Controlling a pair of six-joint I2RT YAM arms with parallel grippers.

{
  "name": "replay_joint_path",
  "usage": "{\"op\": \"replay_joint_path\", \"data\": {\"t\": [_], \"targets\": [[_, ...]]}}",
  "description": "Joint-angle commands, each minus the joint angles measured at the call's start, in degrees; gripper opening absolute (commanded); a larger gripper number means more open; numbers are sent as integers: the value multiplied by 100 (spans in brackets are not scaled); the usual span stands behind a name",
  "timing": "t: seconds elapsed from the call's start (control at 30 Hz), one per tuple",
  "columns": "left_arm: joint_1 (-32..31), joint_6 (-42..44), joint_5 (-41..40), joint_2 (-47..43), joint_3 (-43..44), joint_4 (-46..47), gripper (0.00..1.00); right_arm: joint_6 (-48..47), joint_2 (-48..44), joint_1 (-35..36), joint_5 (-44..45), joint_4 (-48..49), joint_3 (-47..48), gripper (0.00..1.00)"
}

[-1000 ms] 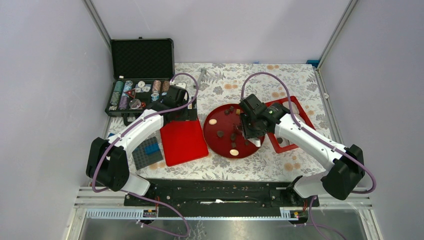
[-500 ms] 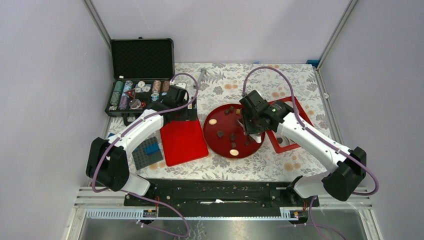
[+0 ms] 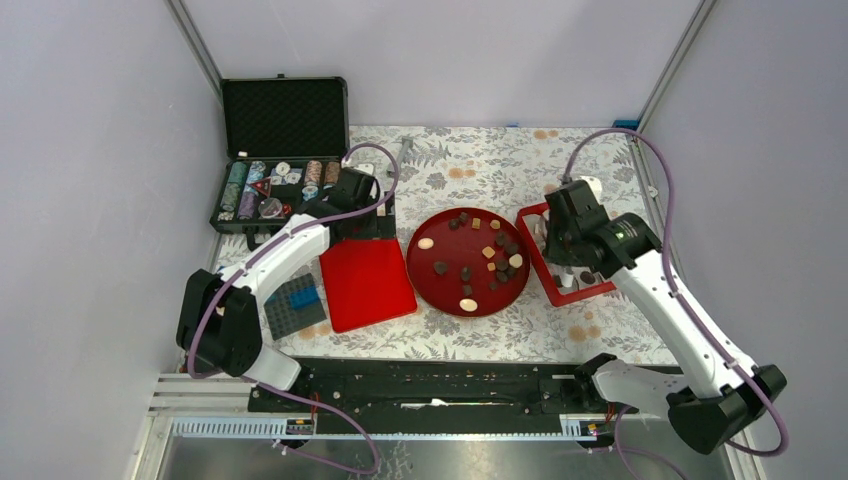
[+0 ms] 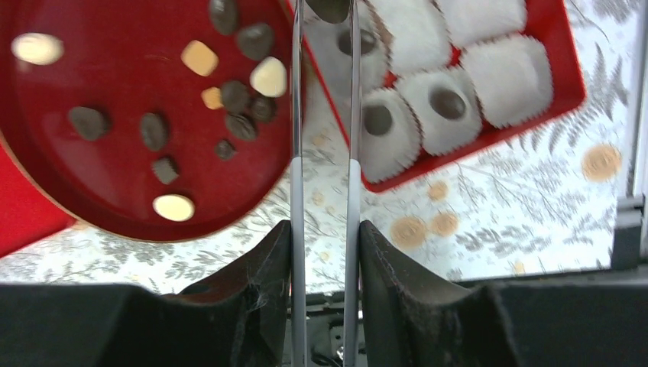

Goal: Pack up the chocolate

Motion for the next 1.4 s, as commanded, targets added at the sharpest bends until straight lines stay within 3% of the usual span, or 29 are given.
{"op": "replay_joint_path", "data": {"t": [0.0,0.27,0.8,1.37], "targets": [[27,-235,253,132,348,98,99,418,-365,-278,508,-606,-294,25],[27,-292,519,611,604,164,99,314,-216,-784,502,-350,-674,25],[27,-185,445,648,633,169,99,-264,253,-966,408,622,-858,36],[27,-210,560,584,626,134,99,-351,106,-1040,480,606,-1040,52]]}}
